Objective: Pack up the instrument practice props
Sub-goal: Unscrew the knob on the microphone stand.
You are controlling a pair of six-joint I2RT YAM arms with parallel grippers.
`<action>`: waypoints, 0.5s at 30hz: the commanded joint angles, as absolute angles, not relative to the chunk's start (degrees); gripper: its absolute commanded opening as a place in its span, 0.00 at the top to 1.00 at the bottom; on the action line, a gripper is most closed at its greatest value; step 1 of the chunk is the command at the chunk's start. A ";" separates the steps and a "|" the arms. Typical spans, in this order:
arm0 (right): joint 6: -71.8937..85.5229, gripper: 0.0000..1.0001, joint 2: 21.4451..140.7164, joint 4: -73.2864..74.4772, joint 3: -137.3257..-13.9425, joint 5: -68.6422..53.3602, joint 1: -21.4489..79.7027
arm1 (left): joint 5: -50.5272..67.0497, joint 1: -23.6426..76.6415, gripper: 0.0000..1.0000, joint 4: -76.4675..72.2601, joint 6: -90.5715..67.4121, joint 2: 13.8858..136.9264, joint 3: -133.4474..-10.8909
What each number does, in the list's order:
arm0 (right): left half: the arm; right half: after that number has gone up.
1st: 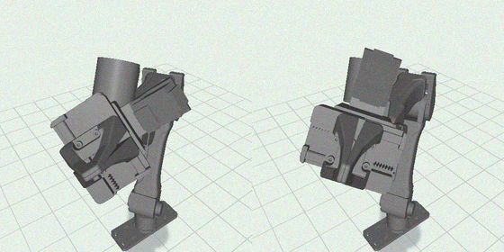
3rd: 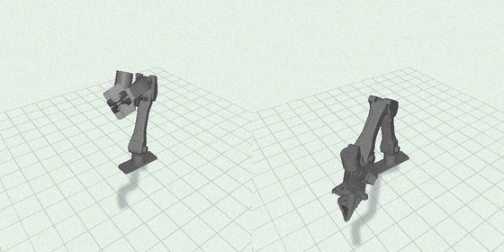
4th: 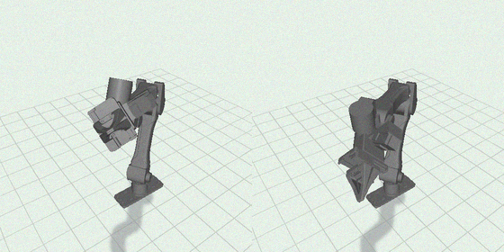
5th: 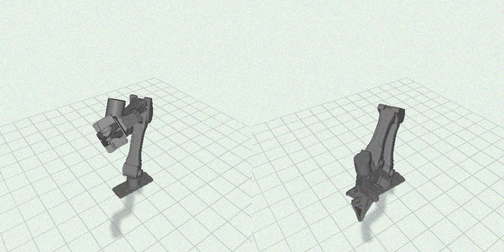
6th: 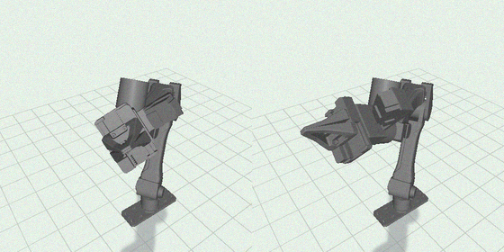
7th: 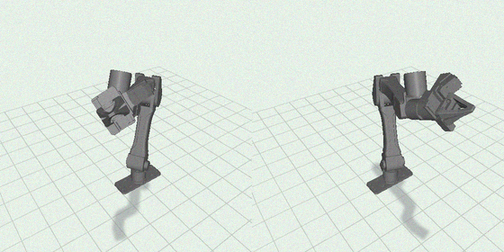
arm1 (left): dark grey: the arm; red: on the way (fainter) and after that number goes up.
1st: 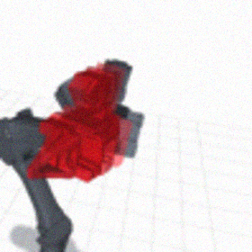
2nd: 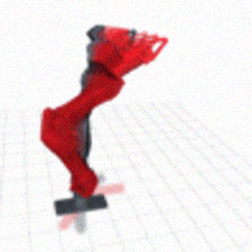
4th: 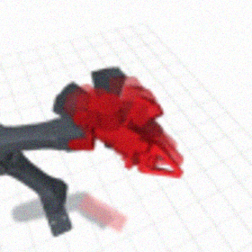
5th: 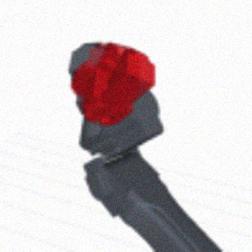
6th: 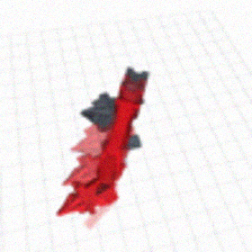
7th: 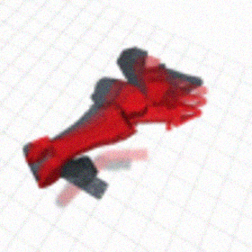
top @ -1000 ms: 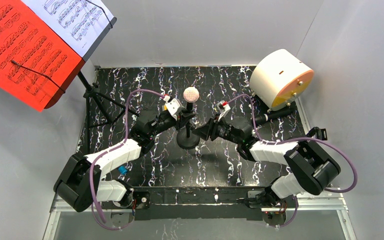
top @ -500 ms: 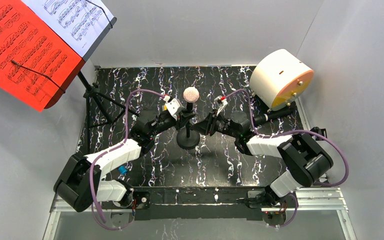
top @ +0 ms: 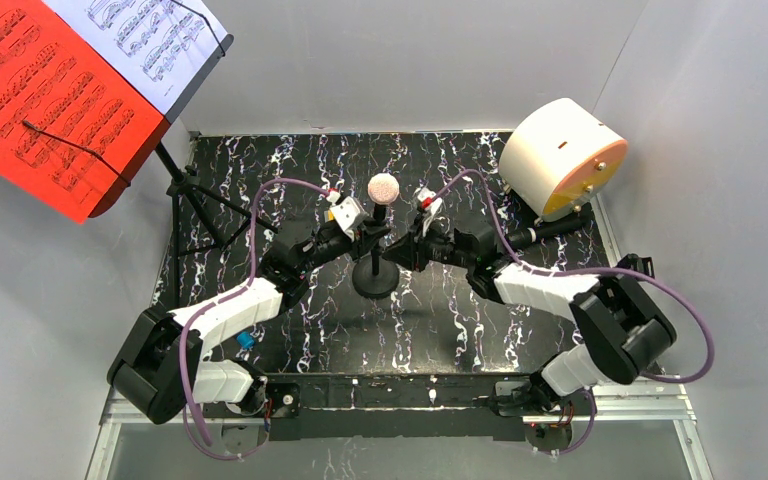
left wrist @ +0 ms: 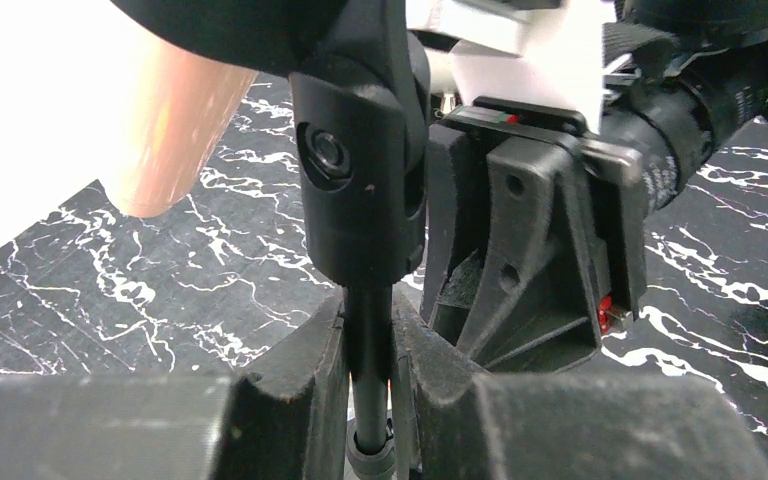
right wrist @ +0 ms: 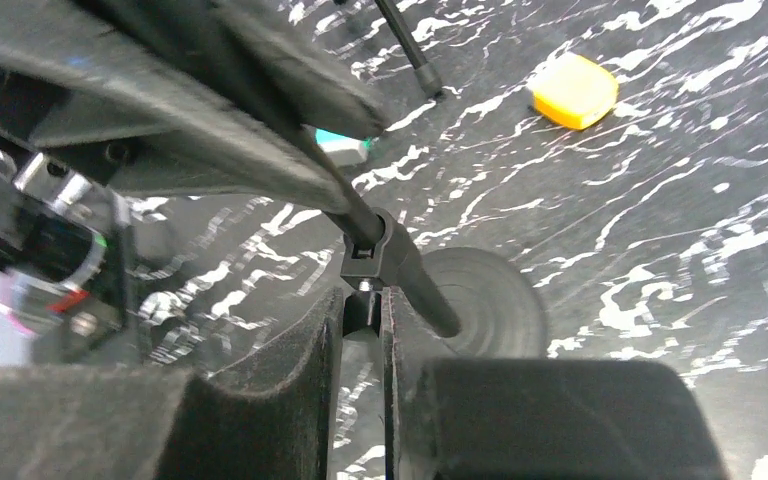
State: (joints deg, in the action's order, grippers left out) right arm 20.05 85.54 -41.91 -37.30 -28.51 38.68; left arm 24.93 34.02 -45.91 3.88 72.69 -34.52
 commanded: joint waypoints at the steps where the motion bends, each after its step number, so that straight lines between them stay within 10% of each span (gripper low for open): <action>1: -10.51 0.99 79.72 -26.83 -39.61 -22.87 42.77 | 25.36 34.19 1.00 -48.52 5.01 72.05 -34.76; 15: -84.02 0.99 83.18 -35.93 -30.27 24.75 69.00 | 25.43 34.19 1.00 -48.52 4.48 72.77 -35.07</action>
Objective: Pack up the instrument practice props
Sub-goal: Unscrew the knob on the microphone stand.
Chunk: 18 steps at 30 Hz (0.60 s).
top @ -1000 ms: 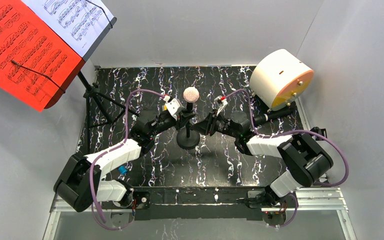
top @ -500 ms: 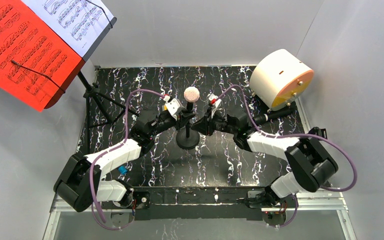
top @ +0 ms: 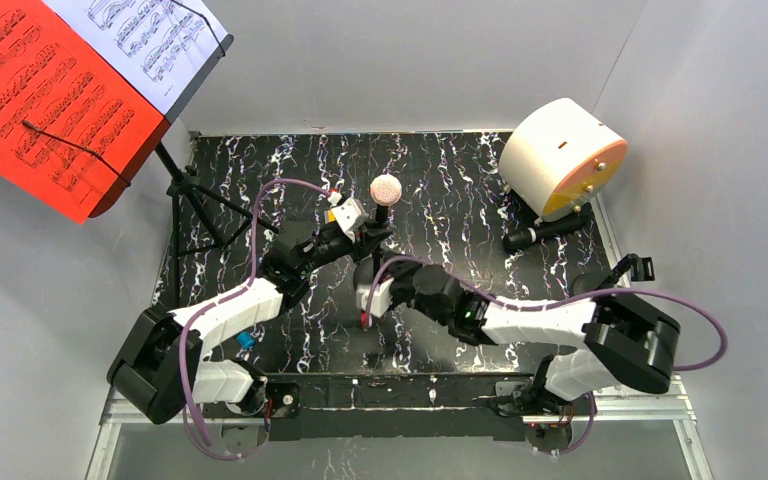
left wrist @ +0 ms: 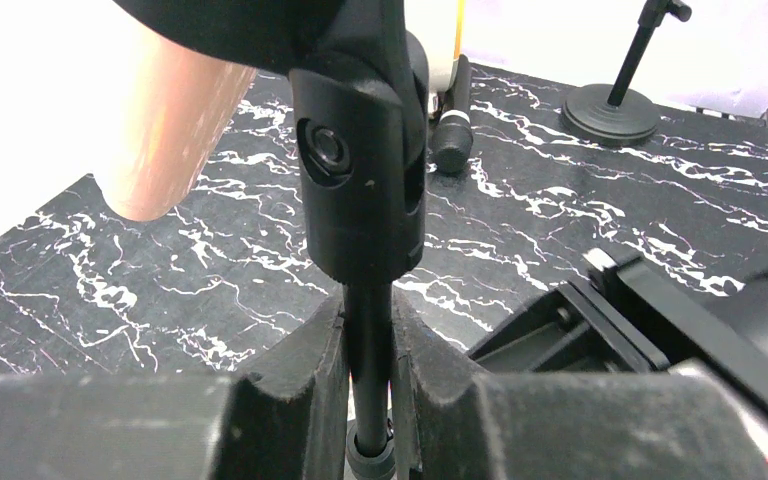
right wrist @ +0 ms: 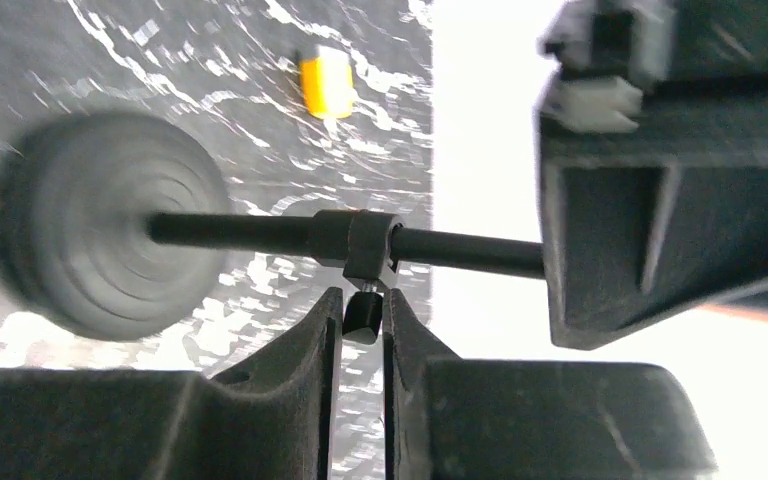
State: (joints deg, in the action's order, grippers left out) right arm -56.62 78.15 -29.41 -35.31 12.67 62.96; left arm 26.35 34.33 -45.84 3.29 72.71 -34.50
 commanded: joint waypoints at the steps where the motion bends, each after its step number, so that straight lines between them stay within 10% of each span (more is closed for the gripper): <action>1: -88.39 0.99 84.91 -40.07 -28.84 26.26 69.98 | 25.40 34.19 1.00 -48.52 4.50 72.77 -35.07; 8: -96.58 0.98 94.30 -49.59 -27.96 30.47 73.45 | 25.40 34.19 1.00 -48.52 4.57 72.60 -34.98; 18: -77.57 0.55 92.71 -54.75 -29.90 32.21 74.87 | 25.01 34.19 1.00 -48.52 4.82 72.21 -34.78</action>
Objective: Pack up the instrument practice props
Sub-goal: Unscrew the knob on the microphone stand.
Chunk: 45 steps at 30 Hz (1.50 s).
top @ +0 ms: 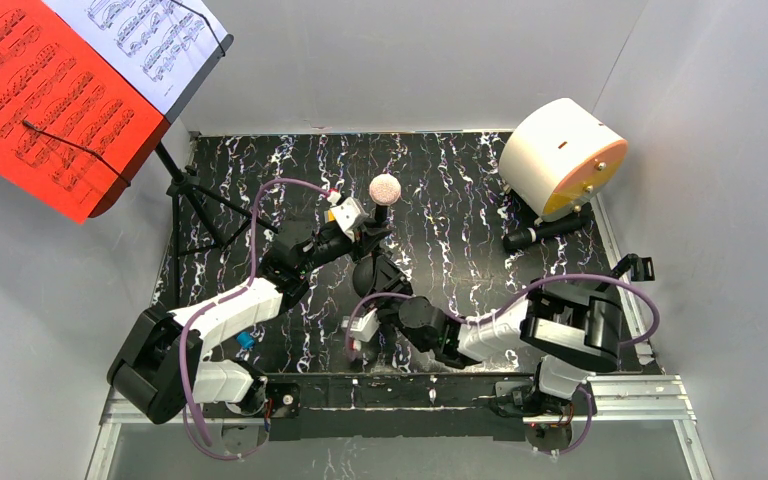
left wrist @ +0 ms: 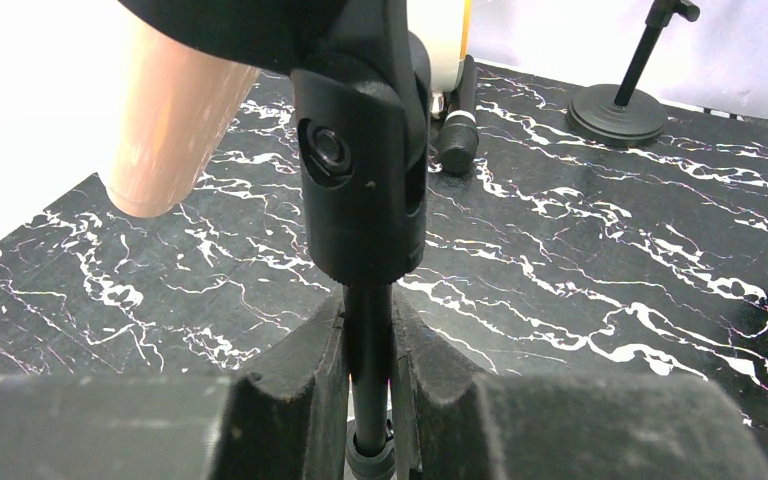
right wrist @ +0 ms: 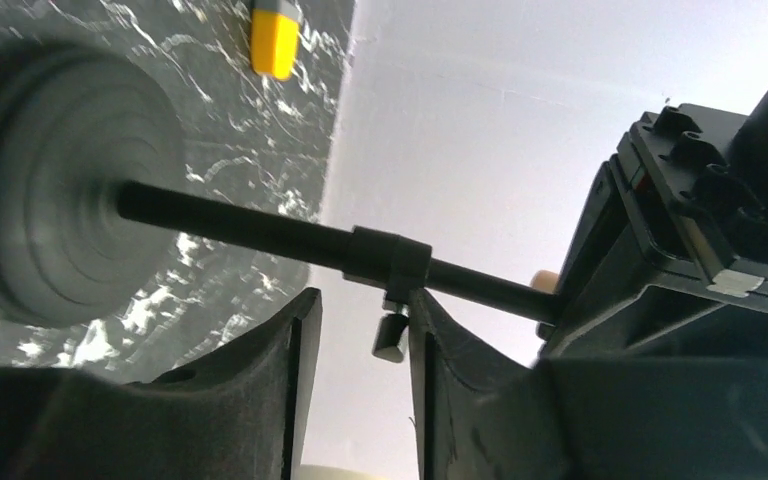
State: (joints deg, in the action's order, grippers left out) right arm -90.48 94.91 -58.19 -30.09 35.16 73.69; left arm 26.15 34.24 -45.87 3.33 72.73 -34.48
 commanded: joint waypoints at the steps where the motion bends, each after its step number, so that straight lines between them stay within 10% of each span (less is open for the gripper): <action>1: -74.01 0.53 91.51 -53.03 -30.15 31.95 74.88 | 24.89 34.19 1.00 -48.52 4.83 72.20 -34.80; 21: 4.33 0.25 67.71 -38.47 -28.66 -2.80 53.22 | 25.44 34.19 1.00 -48.52 4.75 72.16 -34.80; 45: 39.64 0.44 86.48 -58.06 -33.07 -27.03 36.97 | 25.58 34.19 1.00 -48.52 4.65 72.32 -34.96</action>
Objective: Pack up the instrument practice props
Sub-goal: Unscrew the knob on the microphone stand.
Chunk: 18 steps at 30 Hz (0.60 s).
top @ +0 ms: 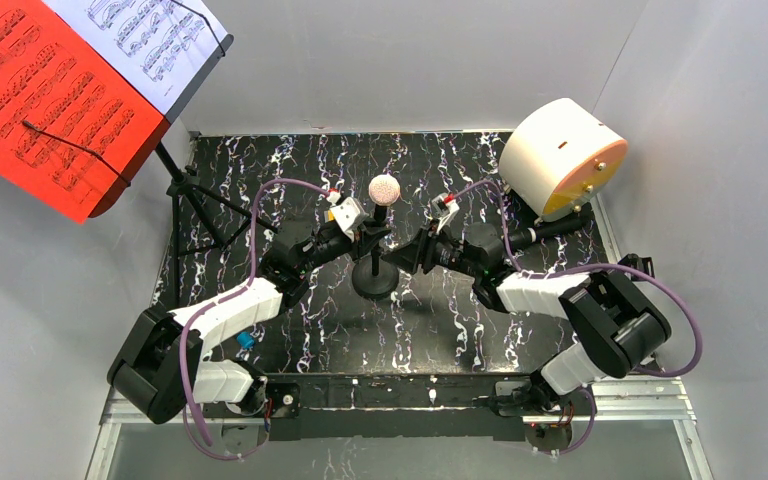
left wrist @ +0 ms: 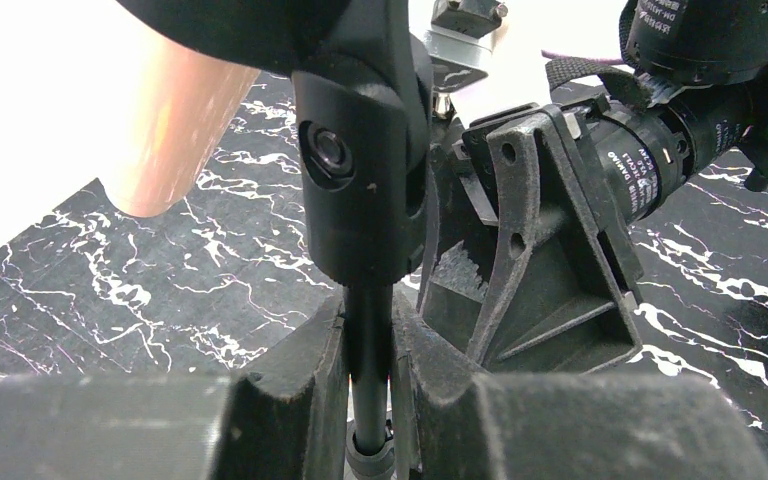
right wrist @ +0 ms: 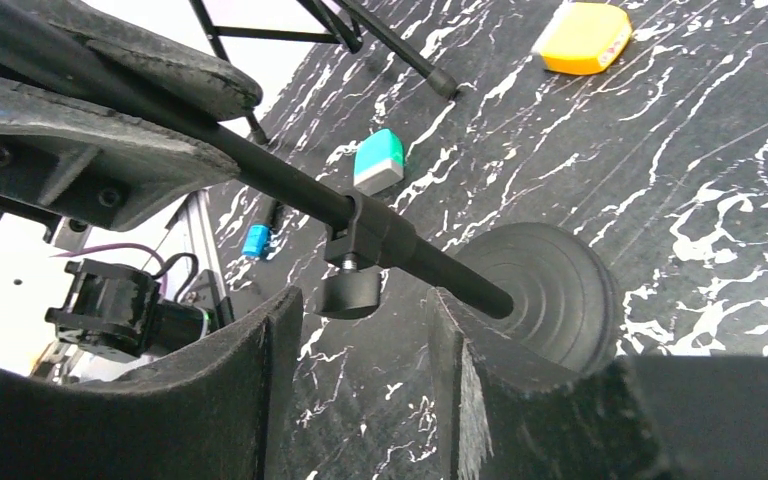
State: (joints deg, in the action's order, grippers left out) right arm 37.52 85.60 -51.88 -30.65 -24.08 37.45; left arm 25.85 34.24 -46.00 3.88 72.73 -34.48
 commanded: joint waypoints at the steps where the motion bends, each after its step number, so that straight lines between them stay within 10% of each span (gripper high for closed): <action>1: 39.59 0.45 86.82 -58.09 -33.25 -27.39 36.94 | 25.72 34.19 1.00 -48.47 4.58 72.33 -34.98; 18: -0.72 0.97 82.32 -28.70 -40.38 -27.83 41.13 | 25.41 34.19 1.00 -48.52 4.38 72.32 -35.05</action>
